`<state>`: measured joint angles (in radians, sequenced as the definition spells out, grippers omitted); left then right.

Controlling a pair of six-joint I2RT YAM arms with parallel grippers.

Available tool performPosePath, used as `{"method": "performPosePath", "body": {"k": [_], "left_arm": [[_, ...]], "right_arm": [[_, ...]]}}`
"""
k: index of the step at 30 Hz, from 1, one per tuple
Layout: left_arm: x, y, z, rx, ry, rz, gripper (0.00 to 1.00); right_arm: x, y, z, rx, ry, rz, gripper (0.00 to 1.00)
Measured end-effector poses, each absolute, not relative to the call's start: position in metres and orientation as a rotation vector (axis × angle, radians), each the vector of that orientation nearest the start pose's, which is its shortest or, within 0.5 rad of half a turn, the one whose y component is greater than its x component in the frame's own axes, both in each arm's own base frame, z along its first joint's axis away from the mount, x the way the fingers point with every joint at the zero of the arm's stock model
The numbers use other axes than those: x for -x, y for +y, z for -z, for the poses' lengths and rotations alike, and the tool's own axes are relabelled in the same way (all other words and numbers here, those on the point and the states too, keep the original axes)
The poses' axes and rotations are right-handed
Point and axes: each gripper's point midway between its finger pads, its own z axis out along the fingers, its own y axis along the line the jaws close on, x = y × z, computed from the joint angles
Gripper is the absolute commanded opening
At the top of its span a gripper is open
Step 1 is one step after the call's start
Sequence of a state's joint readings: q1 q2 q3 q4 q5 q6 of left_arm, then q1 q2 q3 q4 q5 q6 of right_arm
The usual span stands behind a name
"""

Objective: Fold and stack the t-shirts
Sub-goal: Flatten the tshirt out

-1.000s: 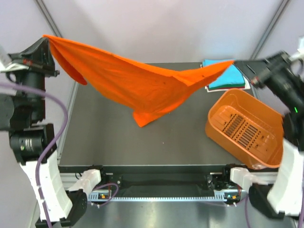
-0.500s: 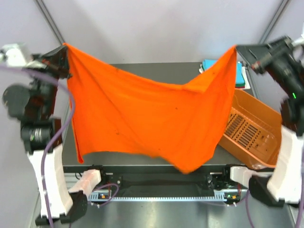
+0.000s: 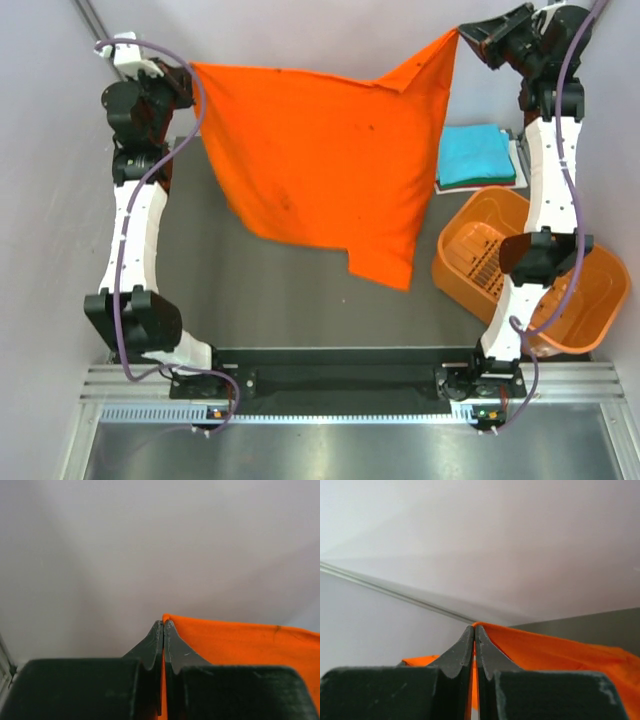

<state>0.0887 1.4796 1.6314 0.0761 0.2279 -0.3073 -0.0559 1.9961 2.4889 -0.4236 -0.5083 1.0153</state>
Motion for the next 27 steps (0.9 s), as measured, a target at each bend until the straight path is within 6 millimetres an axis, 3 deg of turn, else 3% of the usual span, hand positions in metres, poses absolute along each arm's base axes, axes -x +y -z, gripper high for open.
{"method": "performPosePath", "body": {"k": [3, 6, 8, 12, 15, 18, 20, 22, 27], "left_arm": [[-0.493, -0.011, -0.499, 0.033, 1.306, 0.327, 0.0], [-0.488, -0.014, -0.517, -0.019, 1.232, 0.301, 0.0], [-0.471, -0.015, -0.527, -0.05, 1.158, 0.277, 0.0], [-0.424, -0.016, -0.517, -0.082, 1.095, 0.227, 0.0], [-0.395, -0.015, -0.507, -0.101, 1.072, 0.17, 0.0], [-0.373, -0.012, -0.484, -0.111, 1.087, 0.123, 0.0], [-0.365, -0.01, -0.462, -0.118, 1.121, 0.093, 0.0], [-0.358, -0.007, -0.433, -0.121, 1.184, 0.06, 0.0], [-0.339, 0.007, -0.357, -0.116, 1.361, -0.049, 0.0]], "right_arm": [[-0.539, 0.08, -0.521, -0.446, 1.525, -1.158, 0.0], [-0.532, 0.072, -0.541, -0.414, 1.462, -1.144, 0.0], [-0.521, 0.067, -0.549, -0.394, 1.439, -1.115, 0.0], [-0.485, 0.065, -0.549, -0.365, 1.451, -1.06, 0.0], [-0.455, 0.068, -0.536, -0.332, 1.482, -1.013, 0.0], [-0.428, 0.074, -0.505, -0.316, 1.552, -0.968, 0.0], [-0.409, 0.077, -0.471, -0.315, 1.615, -0.941, 0.0], [-0.393, 0.079, -0.434, -0.326, 1.688, -0.922, 0.0], [-0.356, 0.082, -0.317, -0.393, 1.94, -0.878, 0.0]]}}
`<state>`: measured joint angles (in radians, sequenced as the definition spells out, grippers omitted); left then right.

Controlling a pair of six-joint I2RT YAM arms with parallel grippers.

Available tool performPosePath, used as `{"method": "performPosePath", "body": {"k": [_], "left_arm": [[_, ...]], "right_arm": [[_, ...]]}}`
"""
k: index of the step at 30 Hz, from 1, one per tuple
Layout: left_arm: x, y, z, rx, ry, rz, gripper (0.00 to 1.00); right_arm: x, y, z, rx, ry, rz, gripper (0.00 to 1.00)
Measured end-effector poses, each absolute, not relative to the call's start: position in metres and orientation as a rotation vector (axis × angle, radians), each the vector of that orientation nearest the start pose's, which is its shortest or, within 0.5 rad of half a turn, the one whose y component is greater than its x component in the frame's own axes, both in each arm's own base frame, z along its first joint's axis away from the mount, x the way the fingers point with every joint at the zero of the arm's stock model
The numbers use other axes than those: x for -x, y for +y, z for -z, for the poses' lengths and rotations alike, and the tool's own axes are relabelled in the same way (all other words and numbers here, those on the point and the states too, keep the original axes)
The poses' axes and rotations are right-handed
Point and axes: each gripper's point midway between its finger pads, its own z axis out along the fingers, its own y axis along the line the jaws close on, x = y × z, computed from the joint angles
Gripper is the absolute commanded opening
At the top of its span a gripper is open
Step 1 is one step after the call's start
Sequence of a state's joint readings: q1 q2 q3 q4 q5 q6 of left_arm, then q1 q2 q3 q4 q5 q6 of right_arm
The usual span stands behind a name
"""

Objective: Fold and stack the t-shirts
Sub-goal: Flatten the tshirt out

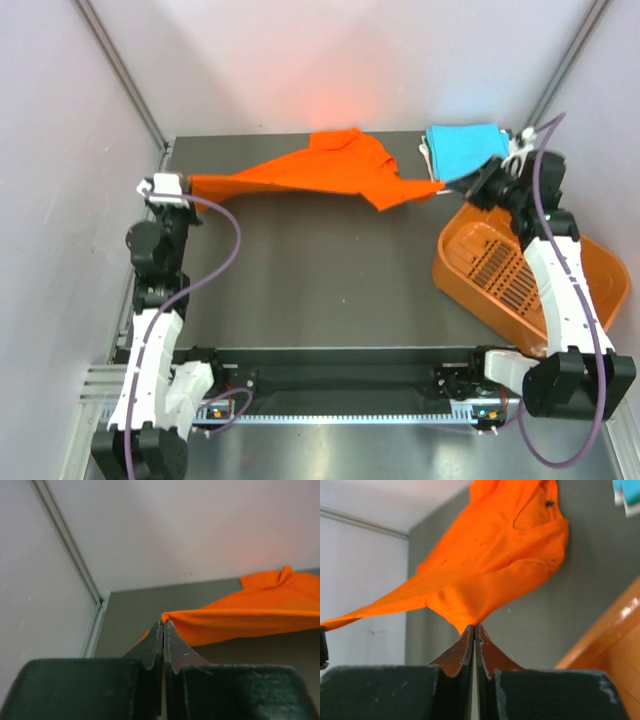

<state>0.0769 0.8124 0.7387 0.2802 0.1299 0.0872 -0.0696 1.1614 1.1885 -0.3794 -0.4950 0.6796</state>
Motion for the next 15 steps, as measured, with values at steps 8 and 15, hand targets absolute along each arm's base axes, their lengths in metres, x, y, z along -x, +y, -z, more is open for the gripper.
{"method": "performPosePath", "body": {"k": [8, 15], "left_arm": [[-0.307, 0.031, -0.249, -0.01, 1.596, -0.164, 0.0], [-0.297, 0.044, -0.212, 0.068, 1.73, -0.208, 0.0]], "right_arm": [[-0.296, 0.092, -0.194, -0.438, 2.303, -0.832, 0.0], [-0.267, 0.112, -0.196, -0.265, 2.354, -0.77, 0.0]]}}
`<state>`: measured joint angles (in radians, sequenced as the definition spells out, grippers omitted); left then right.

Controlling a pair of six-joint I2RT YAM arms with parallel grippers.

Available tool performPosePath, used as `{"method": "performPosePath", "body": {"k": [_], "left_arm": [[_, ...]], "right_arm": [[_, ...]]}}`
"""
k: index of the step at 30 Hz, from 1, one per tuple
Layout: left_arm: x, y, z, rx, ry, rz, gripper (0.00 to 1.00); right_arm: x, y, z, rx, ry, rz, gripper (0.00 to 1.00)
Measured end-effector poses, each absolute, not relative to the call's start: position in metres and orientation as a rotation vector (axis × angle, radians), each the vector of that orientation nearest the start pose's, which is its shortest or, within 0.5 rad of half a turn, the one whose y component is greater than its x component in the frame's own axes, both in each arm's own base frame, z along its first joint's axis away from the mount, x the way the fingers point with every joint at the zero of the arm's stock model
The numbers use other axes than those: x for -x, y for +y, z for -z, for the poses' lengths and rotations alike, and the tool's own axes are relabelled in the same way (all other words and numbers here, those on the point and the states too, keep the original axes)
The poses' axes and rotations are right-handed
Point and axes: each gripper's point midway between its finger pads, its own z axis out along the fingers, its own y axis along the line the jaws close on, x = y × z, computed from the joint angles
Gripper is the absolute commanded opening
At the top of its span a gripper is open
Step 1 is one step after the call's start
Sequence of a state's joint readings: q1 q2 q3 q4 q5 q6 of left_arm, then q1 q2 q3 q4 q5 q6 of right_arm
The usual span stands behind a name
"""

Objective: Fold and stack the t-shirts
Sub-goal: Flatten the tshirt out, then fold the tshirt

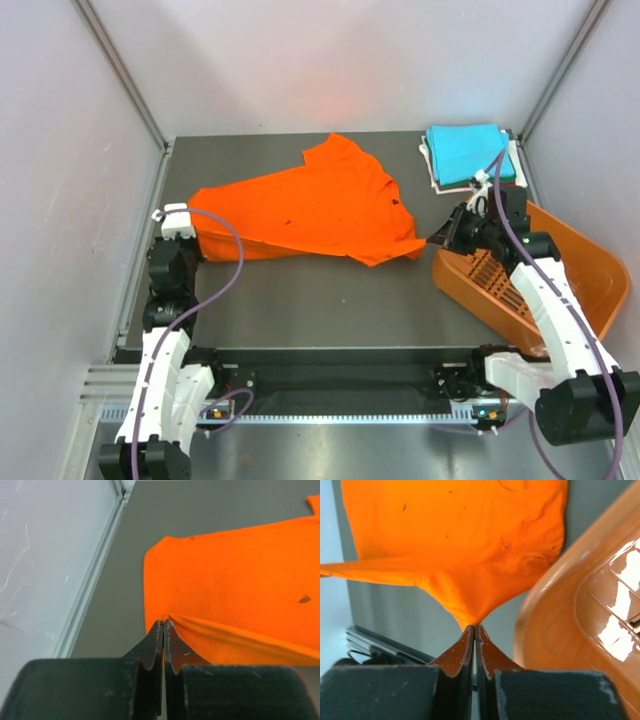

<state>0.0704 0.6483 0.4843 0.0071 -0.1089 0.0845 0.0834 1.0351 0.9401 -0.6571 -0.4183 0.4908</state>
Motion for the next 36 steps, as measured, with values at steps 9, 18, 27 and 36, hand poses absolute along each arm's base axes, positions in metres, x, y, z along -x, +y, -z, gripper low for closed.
{"method": "performPosePath", "body": {"k": [9, 18, 27, 36], "left_arm": [[-0.28, 0.062, -0.18, 0.225, 1.868, -0.282, 0.0], [-0.275, 0.071, -0.163, 0.361, 1.966, -0.305, 0.0], [-0.284, 0.07, -0.13, 0.419, 2.102, -0.303, 0.0], [-0.283, 0.069, -0.096, 0.46, 2.229, -0.314, 0.0]], "right_arm": [[-0.272, 0.121, -0.196, -0.17, 2.371, -0.618, 0.0], [-0.308, 0.128, -0.189, -0.145, 2.42, -0.484, 0.0], [-0.375, 0.144, -0.2, -0.057, 2.405, -0.397, 0.01], [-0.421, 0.166, -0.185, 0.081, 2.459, -0.318, 0.01]]}}
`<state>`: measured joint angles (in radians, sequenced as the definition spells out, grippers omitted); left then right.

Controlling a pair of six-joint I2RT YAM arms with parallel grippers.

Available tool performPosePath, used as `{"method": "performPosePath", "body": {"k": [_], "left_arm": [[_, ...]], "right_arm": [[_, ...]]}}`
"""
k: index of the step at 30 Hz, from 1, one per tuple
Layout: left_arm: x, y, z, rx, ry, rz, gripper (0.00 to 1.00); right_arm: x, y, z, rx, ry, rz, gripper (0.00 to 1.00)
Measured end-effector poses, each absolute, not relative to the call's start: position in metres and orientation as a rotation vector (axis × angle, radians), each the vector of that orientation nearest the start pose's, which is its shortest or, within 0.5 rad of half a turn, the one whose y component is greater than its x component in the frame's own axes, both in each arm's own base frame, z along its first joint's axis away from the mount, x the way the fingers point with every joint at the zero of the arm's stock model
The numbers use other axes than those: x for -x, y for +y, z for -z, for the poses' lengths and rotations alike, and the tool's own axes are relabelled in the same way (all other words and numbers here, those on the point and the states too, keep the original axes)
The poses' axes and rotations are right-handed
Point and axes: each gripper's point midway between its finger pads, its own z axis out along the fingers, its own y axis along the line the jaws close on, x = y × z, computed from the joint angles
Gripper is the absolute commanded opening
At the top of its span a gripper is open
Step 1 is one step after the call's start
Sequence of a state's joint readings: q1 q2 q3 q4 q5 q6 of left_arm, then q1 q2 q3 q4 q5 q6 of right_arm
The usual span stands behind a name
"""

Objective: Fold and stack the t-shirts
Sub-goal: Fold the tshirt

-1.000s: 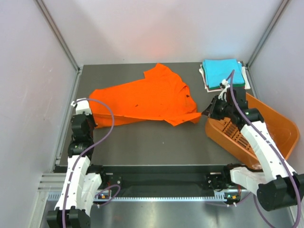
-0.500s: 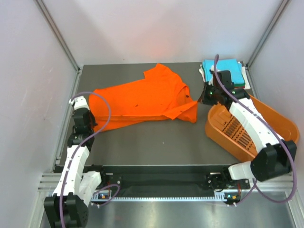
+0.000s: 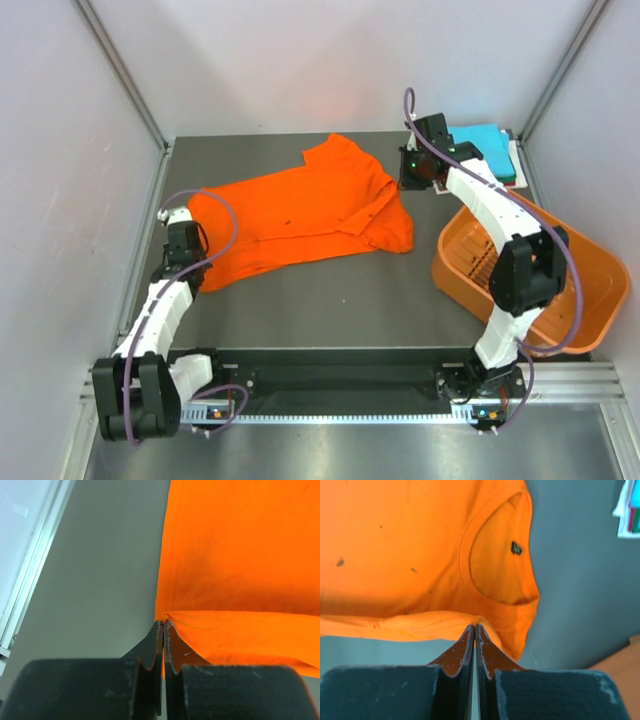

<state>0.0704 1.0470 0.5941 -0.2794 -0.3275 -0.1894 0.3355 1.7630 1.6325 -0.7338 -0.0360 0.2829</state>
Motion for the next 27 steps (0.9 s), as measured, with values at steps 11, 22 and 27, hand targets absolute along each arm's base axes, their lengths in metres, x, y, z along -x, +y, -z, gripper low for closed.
{"method": "performPosePath", "body": {"k": [11, 22, 27], "left_arm": [[-0.283, 0.076, -0.067, 0.487, 2.324, -0.367, 0.0], [-0.288, 0.09, -0.049, 0.544, 2.384, -0.432, 0.0], [-0.293, 0.093, -0.041, 0.56, 2.408, -0.442, 0.0]], "right_arm": [[-0.452, 0.174, -0.158, 0.184, 2.51, -0.249, 0.03], [-0.461, 0.185, -0.134, 0.33, 2.522, -0.187, 0.03], [-0.475, 0.193, -0.138, 0.374, 2.476, -0.177, 0.05]]}}
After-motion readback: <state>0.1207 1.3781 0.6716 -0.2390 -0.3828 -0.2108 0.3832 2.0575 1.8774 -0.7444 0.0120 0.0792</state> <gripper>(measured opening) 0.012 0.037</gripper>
